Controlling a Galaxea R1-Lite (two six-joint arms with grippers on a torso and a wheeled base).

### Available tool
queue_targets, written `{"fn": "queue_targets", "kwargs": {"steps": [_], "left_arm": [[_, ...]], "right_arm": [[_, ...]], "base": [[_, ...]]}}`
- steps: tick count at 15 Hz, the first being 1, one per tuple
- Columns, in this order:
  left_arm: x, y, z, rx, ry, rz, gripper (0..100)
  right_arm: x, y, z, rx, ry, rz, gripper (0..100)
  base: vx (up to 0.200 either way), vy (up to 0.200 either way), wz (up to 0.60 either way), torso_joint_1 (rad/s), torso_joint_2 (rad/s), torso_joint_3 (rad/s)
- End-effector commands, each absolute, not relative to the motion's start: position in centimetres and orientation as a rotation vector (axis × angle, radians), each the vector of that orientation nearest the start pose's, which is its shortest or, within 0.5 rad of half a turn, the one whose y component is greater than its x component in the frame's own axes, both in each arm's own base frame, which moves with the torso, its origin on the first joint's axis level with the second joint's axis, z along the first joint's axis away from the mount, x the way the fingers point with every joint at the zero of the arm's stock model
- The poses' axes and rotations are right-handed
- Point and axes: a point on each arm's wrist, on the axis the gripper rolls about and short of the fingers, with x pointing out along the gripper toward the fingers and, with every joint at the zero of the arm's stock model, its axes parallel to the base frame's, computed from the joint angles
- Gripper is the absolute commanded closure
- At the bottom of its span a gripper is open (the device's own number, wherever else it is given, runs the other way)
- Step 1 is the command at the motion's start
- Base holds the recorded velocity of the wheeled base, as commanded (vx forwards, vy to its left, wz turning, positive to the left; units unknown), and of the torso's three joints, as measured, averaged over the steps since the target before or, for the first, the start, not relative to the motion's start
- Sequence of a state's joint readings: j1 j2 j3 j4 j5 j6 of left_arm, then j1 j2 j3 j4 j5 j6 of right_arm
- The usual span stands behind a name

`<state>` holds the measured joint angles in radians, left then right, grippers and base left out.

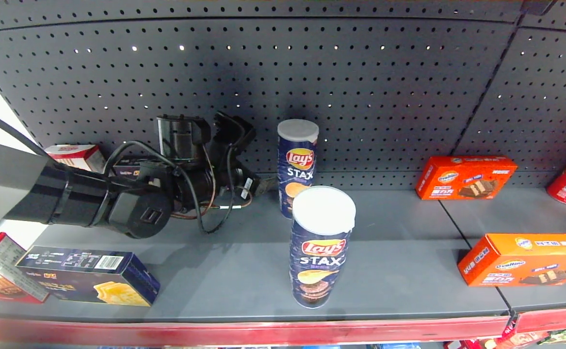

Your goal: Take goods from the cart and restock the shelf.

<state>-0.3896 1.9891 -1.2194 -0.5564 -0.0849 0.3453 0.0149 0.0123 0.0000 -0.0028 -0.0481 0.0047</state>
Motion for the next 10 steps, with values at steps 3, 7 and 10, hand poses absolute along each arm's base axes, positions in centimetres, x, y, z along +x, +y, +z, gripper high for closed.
{"fn": "queue_targets", "kwargs": {"steps": [3,7,10], "left_arm": [[37.0,-15.7,18.1,0.372,0.137,-0.512,0],[35.2,-14.1,20.5,0.368,0.089,-0.470,0],[30.5,-11.3,23.3,0.312,0.051,-0.431,0]], "right_arm": [[-2.2,-0.1,7.6,0.004,0.011,-0.032,0],[-2.2,-0.1,7.6,0.004,0.011,-0.032,0],[-2.2,-0.1,7.6,0.004,0.011,-0.032,0]], "base": [[0.000,0.000,0.00,0.000,0.00,0.000],[0.000,0.000,0.00,0.000,0.00,0.000],[0.000,0.000,0.00,0.000,0.00,0.000]]}}
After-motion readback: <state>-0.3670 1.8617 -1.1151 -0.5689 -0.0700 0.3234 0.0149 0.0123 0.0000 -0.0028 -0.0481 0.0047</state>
